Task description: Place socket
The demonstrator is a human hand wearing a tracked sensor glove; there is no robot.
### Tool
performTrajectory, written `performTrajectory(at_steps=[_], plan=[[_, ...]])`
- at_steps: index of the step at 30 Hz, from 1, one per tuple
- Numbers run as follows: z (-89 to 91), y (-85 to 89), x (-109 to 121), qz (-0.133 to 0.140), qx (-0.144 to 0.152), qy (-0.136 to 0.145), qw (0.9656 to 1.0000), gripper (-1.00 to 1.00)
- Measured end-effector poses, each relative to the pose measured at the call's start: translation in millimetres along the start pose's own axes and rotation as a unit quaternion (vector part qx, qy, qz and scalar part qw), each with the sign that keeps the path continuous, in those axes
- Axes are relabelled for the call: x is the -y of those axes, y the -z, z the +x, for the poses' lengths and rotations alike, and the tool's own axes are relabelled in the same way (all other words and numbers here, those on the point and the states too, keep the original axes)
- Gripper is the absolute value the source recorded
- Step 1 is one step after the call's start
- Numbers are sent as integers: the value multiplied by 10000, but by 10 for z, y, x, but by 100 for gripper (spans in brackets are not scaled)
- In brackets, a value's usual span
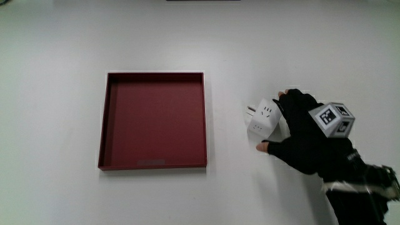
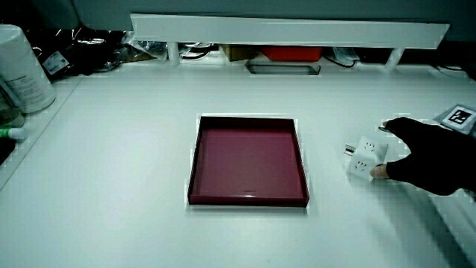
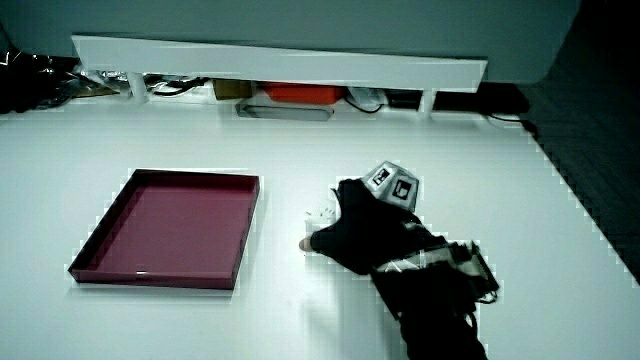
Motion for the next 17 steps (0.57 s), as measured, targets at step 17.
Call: performTrajectory(at_steps=[17], plan=[[-524, 14, 874, 738, 1131, -540, 9894, -100]])
